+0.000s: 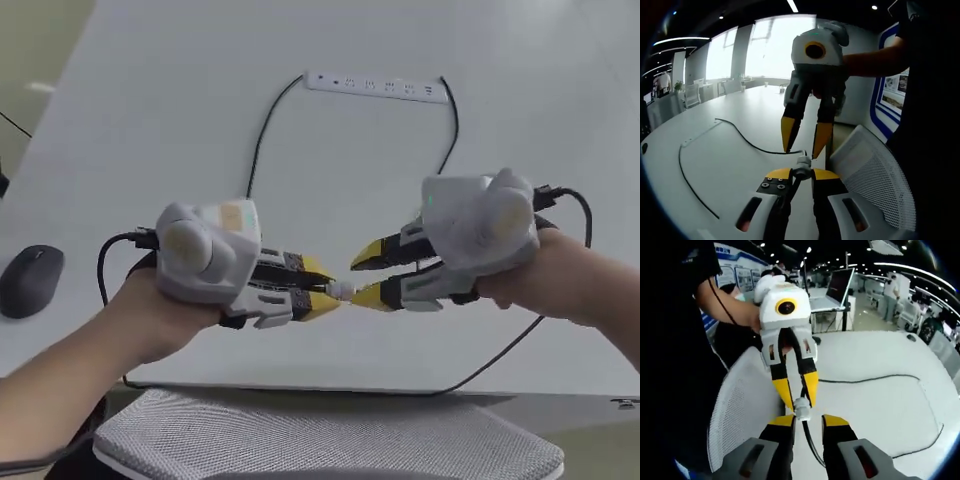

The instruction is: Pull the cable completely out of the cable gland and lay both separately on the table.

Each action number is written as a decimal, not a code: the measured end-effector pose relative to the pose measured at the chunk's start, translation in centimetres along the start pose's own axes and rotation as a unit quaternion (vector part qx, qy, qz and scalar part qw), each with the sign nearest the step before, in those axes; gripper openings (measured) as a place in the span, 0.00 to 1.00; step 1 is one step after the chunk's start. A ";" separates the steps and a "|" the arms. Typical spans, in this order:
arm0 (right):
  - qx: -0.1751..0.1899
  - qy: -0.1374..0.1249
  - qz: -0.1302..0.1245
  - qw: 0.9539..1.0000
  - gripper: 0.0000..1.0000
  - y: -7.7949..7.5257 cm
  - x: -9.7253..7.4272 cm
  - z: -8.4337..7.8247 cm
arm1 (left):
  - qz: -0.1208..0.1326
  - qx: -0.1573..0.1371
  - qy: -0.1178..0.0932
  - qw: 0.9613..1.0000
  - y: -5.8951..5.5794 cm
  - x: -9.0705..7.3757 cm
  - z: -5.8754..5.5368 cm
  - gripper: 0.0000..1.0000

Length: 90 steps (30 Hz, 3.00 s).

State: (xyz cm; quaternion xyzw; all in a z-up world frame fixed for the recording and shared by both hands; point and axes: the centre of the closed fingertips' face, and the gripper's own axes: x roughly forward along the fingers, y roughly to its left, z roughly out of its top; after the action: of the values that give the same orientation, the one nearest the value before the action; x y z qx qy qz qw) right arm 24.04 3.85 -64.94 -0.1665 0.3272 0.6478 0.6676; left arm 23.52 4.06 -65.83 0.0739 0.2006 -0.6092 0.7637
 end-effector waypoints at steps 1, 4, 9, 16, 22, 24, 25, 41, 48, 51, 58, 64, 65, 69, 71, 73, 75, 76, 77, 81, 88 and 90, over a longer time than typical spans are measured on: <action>0.027 -0.017 0.015 0.999 0.16 0.1 -0.2 0.2 | 0.001 0.001 -0.001 1.000 0.0 0.0 0.1 0.15; 0.102 -0.047 0.060 0.992 0.15 0.4 -0.6 0.3 | 0.002 0.007 -0.004 1.000 0.1 -0.1 0.4 0.15; 0.170 -0.096 0.089 0.977 0.14 -0.4 -0.7 1.0 | 0.006 0.014 -0.011 1.000 0.3 -0.2 0.9 0.15; 0.232 -0.110 0.151 0.955 0.18 0.0 -0.6 0.7 | 0.003 0.025 -0.012 1.000 0.1 0.0 1.7 0.15; 0.235 -0.111 0.182 0.948 0.11 0.7 -0.2 1.0 | 0.002 0.036 -0.005 0.999 0.1 0.0 1.9 0.15; 0.234 -0.106 0.187 0.948 0.09 1.0 -0.1 1.0 | 0.003 0.038 -0.001 0.999 0.2 0.0 1.8 0.15; 0.233 -0.102 0.187 0.949 0.09 1.1 0.0 0.9 | 0.003 0.037 -0.001 0.999 0.2 0.0 1.8 0.15; 0.105 -0.090 0.127 0.982 0.06 1.1 0.2 0.9 | 0.000 0.013 0.002 1.000 0.5 0.0 1.3 0.15; -0.012 -0.063 0.061 0.996 0.07 1.1 0.2 0.7 | -0.014 -0.032 -0.006 0.999 0.4 -0.1 1.3 0.15; -0.055 -0.053 0.026 0.997 0.07 0.9 0.2 0.9 | -0.019 -0.055 -0.006 0.998 0.7 -0.2 1.4 0.15; -0.188 -0.026 -0.057 0.980 0.07 0.4 0.2 0.7 | -0.027 -0.115 -0.014 0.993 0.7 -0.3 1.6 0.15; -0.239 -0.010 -0.092 0.967 0.07 0.6 0.5 0.5 | -0.035 -0.147 -0.015 0.988 0.5 -0.2 1.4 0.15; -0.239 -0.012 -0.097 0.966 0.07 0.5 0.4 0.6 | -0.035 -0.156 -0.019 0.987 0.7 -0.3 1.5 0.15; -0.227 -0.020 -0.101 0.968 0.07 0.2 0.3 1.0 | -0.036 -0.163 -0.021 0.986 0.7 -0.5 1.7 0.15; -0.219 -0.023 -0.095 0.971 0.08 0.3 0.3 1.0 | -0.038 -0.161 -0.019 0.986 0.6 -0.5 1.7 0.15; -0.203 -0.031 -0.091 0.974 0.08 0.2 0.2 1.1 | -0.039 -0.157 -0.019 0.987 0.6 -0.5 1.7 0.15; -0.204 -0.033 -0.089 0.974 0.08 0.3 0.2 1.0 | -0.039 -0.154 -0.020 0.987 0.5 -0.5 1.7 0.15; -0.201 -0.032 -0.090 0.975 0.08 0.3 0.3 1.0 | -0.039 -0.150 -0.020 0.988 0.5 -0.5 1.7 0.15; -0.199 -0.031 -0.090 0.975 0.08 0.3 0.3 0.9 | -0.038 -0.144 -0.020 0.989 0.4 -0.5 1.7 0.15; -0.159 -0.041 -0.077 0.983 0.09 0.6 0.4 0.9 | -0.040 -0.127 -0.013 0.991 0.1 -0.4 1.5 0.15; -0.027 -0.067 -0.045 0.996 0.23 0.3 -0.5 1.1 | -0.025 -0.065 -0.015 0.997 0.0 -0.8 1.4 0.15; 0.078 -0.092 0.000 0.993 0.23 0.6 -0.9 1.5 | -0.024 -0.038 -0.010 0.999 -0.2 -0.8 1.3 0.15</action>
State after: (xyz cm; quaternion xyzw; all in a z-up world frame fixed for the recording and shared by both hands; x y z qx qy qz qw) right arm 23.85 4.18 -63.14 -0.0539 0.3136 0.6331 0.7056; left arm 23.50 4.30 -64.26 0.0340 0.2182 -0.6198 0.7530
